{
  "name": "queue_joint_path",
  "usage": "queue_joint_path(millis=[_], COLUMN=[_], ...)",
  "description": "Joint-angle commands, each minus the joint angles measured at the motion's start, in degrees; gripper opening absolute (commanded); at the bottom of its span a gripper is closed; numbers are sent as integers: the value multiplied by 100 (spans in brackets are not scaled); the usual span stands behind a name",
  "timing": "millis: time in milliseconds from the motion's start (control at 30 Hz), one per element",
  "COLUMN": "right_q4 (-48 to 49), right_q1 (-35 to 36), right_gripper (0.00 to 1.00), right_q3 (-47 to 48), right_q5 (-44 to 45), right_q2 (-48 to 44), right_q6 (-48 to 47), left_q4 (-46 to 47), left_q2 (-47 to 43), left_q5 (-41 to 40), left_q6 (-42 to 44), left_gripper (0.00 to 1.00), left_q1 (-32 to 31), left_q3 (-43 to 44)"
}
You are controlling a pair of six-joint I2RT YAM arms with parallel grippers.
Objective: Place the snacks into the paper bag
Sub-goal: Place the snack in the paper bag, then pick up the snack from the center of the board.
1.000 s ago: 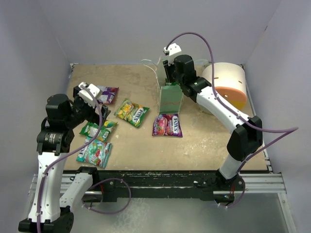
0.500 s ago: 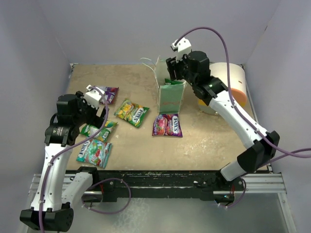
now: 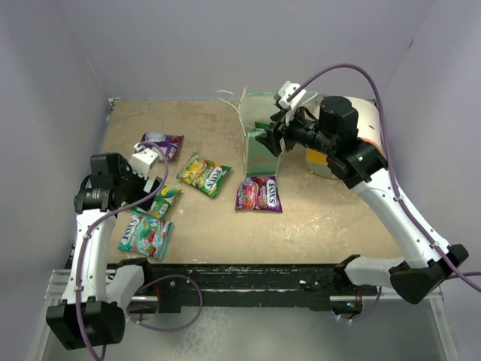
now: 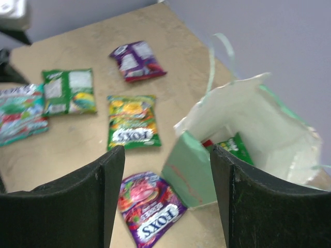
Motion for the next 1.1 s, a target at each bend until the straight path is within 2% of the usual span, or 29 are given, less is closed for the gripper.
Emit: queue_joint_path(millis=[0,267,400,567,700,967,1067], right_q4=[-416,-407,-121,13,34,51,58], right_q1=[7,9,-23,-375,-499,-536,-549], right_gripper=[69,71,72,73,74,75,75], right_q3=[-412,-1767,-2382,-2648,-2714,-2740,-2744], right_q5=[-1440,-2094,-2164,-2331,-2460,-2444,-2367], right_q2=[-20,-590,-996,-1272,-1254,-1028,-968], right_q6=[-613,-1276,-1386,-1407,-1397,-1395,-1399], left_q4=[-234,-862,-1196,-1436,-1476,-1211,-1091], left_q2=[371,1002,1546,2609,3147,3399,3472], left_q5=[715,1571,1740,1784,1769,1563,1467], left_q6=[594,1976,2864,3808,4148,4596,4663], left_gripper=[99,99,96,88,85,81,73], left_q1=[781,2641,3438,4227,4350,4341,4317], left_q3=[-131,-317,-314,-203,-210,-645,-756])
